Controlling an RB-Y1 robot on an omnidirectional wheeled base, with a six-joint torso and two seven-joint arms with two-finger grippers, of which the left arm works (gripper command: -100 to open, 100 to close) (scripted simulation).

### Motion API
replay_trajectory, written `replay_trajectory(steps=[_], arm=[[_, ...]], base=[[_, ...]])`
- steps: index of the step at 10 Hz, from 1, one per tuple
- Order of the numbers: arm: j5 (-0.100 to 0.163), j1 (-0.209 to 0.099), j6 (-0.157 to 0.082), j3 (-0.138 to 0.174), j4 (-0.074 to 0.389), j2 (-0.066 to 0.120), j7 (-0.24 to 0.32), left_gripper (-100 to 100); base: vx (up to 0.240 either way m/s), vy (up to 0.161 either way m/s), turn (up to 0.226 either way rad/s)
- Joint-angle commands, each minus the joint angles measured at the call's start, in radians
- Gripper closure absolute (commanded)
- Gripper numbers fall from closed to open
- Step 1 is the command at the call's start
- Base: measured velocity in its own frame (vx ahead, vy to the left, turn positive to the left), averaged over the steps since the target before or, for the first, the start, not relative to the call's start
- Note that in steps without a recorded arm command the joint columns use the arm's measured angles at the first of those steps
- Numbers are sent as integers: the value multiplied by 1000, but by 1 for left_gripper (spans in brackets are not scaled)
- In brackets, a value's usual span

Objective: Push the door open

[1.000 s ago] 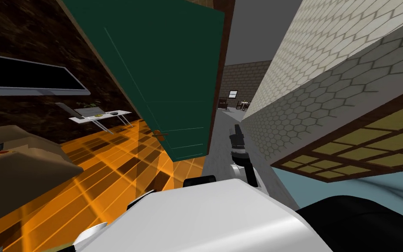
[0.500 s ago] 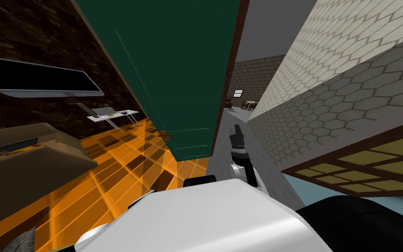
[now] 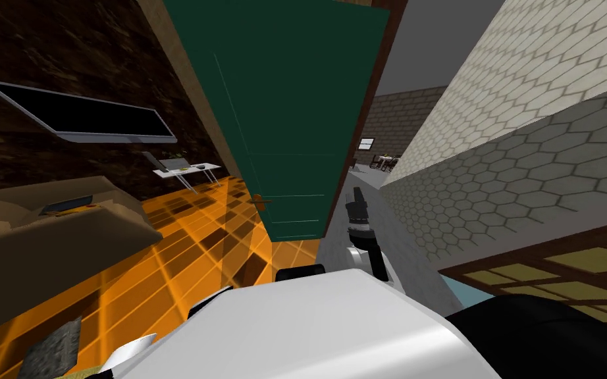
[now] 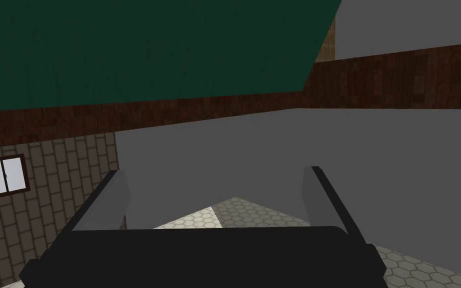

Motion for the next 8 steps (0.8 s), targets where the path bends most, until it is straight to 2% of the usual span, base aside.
replay_trajectory(steps=[1, 4, 6, 7, 8], arm=[[3, 5, -18, -23, 0, 25, 4, 100], [6, 10, -17, -8, 4, 19, 3, 100], [8, 14, -16, 26, 7, 0, 3, 100], [9, 16, -16, 55, 9, -18, 2, 100], [10, 16, -16, 71, 9, -29, 2, 100]], base=[[106, 147, 210], [108, 159, 173], [114, 152, 157], [93, 163, 146], [83, 126, 93]])
